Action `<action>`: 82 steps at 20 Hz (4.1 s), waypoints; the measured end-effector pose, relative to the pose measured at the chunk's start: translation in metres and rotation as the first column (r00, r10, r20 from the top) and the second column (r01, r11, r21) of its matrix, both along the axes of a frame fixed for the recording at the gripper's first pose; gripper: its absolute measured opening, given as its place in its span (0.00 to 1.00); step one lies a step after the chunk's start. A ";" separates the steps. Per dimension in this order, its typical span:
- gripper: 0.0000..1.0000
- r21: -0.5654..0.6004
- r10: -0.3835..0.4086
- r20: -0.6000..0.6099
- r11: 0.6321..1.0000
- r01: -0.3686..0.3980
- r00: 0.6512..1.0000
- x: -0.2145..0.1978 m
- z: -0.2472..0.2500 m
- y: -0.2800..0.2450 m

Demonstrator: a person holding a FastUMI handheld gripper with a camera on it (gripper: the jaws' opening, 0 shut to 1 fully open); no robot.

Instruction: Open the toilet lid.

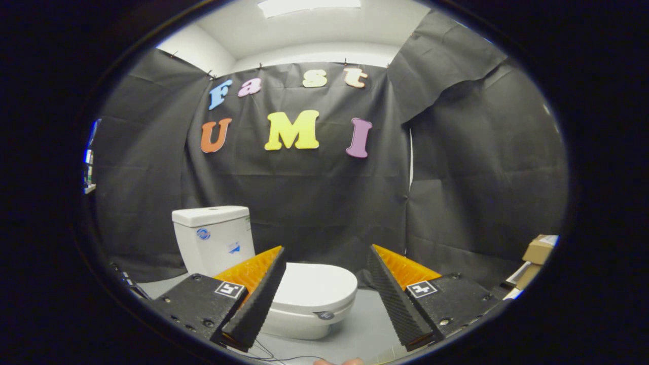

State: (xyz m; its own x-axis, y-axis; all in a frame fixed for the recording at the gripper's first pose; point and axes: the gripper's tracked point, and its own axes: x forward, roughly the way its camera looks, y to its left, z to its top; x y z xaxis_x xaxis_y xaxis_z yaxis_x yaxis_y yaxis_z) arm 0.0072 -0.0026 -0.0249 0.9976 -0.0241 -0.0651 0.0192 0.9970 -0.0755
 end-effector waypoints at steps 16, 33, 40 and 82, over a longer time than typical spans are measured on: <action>1.00 0.144 -0.004 -0.126 0.989 0.023 0.992 0.061 -0.040 0.020; 0.98 0.525 0.077 -0.446 0.830 0.191 0.892 0.112 -0.205 -0.003; 0.95 0.574 0.091 -0.545 0.765 0.292 0.833 0.129 -0.261 -0.023; 0.06 0.780 0.218 -0.594 0.393 0.487 0.774 0.179 -0.330 -0.035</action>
